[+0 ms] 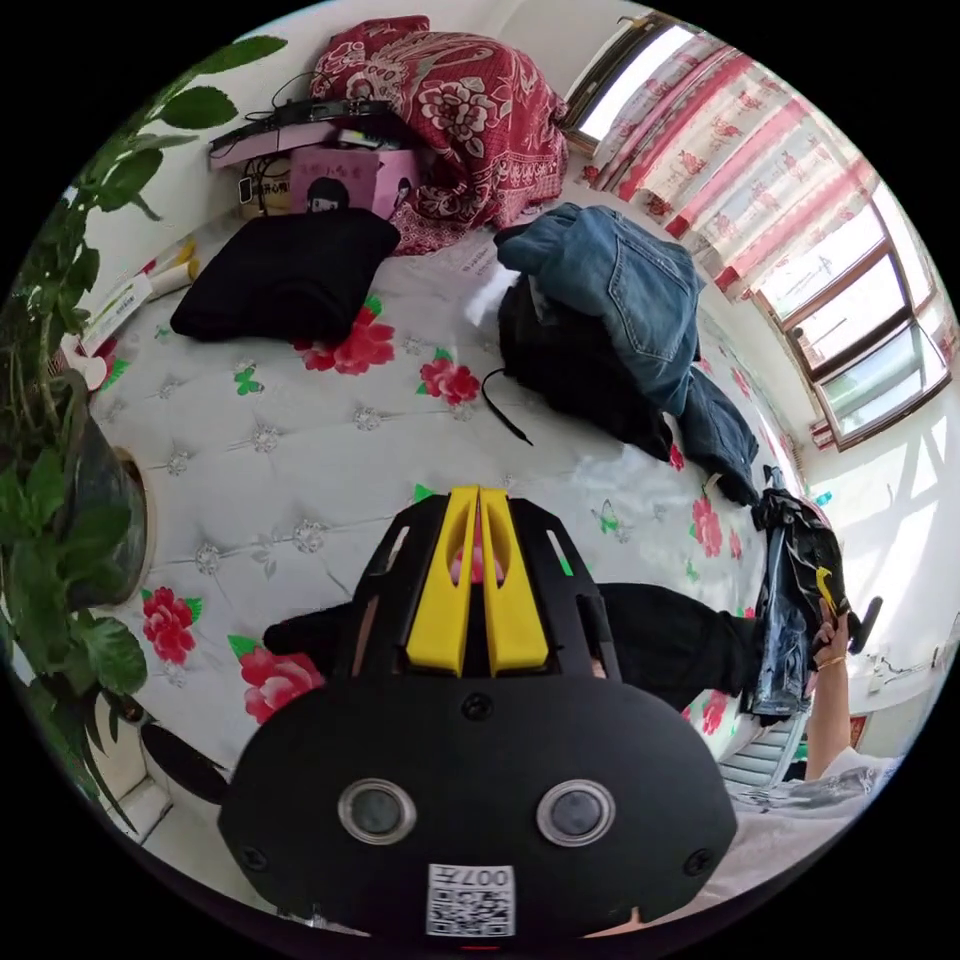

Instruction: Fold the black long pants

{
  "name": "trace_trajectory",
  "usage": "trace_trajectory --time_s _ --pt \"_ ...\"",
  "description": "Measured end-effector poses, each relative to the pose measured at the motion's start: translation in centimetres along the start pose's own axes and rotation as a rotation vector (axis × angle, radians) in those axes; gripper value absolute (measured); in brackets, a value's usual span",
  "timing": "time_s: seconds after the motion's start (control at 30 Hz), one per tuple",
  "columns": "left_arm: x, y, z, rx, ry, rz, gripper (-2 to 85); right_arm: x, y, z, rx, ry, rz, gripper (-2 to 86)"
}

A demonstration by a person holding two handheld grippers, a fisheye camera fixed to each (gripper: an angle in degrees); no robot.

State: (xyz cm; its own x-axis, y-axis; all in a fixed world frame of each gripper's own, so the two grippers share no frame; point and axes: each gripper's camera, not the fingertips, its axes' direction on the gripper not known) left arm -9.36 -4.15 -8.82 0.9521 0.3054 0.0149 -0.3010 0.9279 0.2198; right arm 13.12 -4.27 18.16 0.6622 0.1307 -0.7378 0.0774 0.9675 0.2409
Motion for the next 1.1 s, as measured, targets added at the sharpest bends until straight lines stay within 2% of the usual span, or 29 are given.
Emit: trace_trajectory --time_s 0.07,0.17,0.33,0.43,0.47,0.6,0.63,0.77,0.87,1.0,1.1 --pt "0.3 -1.3 2.2 -0.066 -0.027 -0.011 -0.8 -2.0 1.7 2.6 -0.160 0.018 -0.134 5.6" --pt "1.3 0.2 1.7 -0.035 0.041 0.075 -0.3 -3.2 7.0 3.7 -0.280 0.125 -0.268 7.1" --pt "-0.3 7.3 1.4 -0.100 -0.041 0.003 4.2 -0.1 15.0 5.0 -0.453 0.323 -0.179 8.3" --pt "-1.9 11.0 1.9 -0.149 -0.080 -0.095 5.3 1.8 17.7 7.0 -0.534 0.327 -0.123 7.5" --pt "-2.3 11.7 2.3 -0.173 -0.091 -0.126 5.3 1.2 18.0 6.7 -0.443 0.354 -0.182 6.4" --pt "-1.9 11.1 3.1 -0.187 -0.121 -0.088 5.6 0.5 15.9 7.7 -0.539 0.334 -0.207 2.6" --pt "-1.4 10.5 3.6 -0.197 -0.163 -0.049 5.5 0.0 14.6 7.2 -0.512 0.314 -0.214 1.8" --pt "0.6 7.1 4.4 -0.199 -0.252 0.063 3.2 -2.0 6.8 2.7 -0.289 0.063 -0.211 1.0" --pt "1.3 3.6 4.9 -0.174 -0.261 0.081 -0.2 -3.2 0.6 1.4 -0.158 -0.026 -0.196 1.2" --pt "1.4 -1.4 6.6 -0.172 -0.256 0.069 -0.8 -3.9 -5.9 3.9 -0.076 0.012 -0.068 2.4" --pt "-0.3 -4.2 7.0 -0.166 -0.280 -0.079 -0.8 -3.2 -8.1 7.0 -0.040 0.098 0.085 3.1"
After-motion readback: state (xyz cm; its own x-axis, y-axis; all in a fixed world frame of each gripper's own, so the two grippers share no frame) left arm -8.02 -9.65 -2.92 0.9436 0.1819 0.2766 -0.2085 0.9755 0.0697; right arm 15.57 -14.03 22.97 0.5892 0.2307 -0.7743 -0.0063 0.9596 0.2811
